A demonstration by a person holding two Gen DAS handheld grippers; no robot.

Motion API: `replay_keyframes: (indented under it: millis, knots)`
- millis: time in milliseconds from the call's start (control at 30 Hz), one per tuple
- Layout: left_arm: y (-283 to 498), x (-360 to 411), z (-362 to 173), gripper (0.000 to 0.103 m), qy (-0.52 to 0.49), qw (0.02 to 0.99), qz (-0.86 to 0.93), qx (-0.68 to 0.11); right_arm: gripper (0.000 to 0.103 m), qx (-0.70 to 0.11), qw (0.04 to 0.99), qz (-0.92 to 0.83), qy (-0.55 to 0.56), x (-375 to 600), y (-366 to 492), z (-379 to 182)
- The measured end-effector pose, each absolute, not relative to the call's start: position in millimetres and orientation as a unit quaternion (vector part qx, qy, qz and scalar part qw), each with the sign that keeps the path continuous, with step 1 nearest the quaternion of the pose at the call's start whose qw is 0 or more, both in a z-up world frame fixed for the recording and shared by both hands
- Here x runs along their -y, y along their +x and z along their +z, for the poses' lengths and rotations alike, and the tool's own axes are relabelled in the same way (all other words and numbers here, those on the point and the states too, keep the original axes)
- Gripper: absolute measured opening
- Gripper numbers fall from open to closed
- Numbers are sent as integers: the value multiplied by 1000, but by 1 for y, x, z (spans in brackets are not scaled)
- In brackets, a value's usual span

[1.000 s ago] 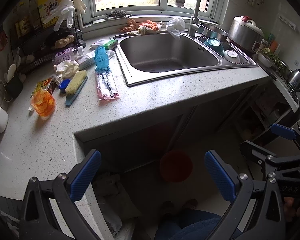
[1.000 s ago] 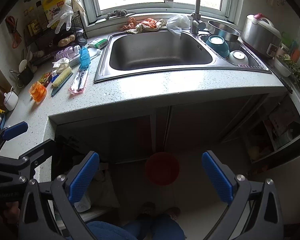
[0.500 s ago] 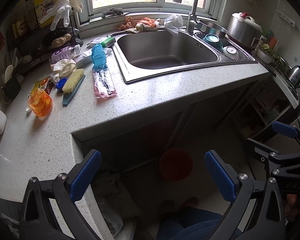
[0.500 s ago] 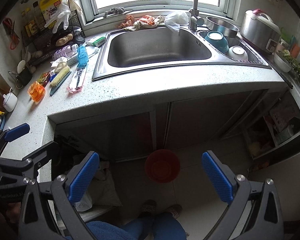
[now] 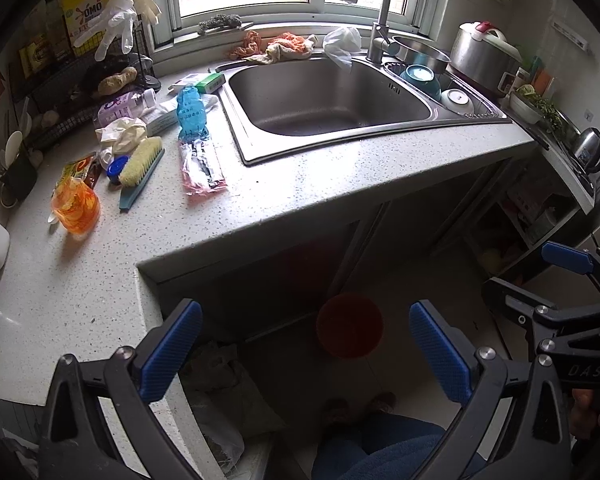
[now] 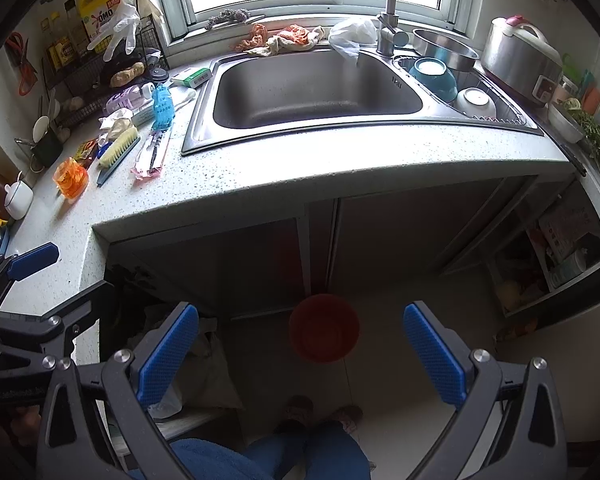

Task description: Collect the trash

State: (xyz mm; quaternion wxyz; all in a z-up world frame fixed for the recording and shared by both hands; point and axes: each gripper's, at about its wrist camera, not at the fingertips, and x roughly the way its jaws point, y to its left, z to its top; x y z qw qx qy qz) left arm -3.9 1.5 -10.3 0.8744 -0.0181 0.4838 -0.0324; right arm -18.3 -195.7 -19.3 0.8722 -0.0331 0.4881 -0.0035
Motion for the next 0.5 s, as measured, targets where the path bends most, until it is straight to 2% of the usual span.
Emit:
replay_keyframes:
  millis: [500]
  knots:
    - [-6,-1,-10,103,-17,875,-28,-483,103,-488,872,2,-40,195,-18,-19]
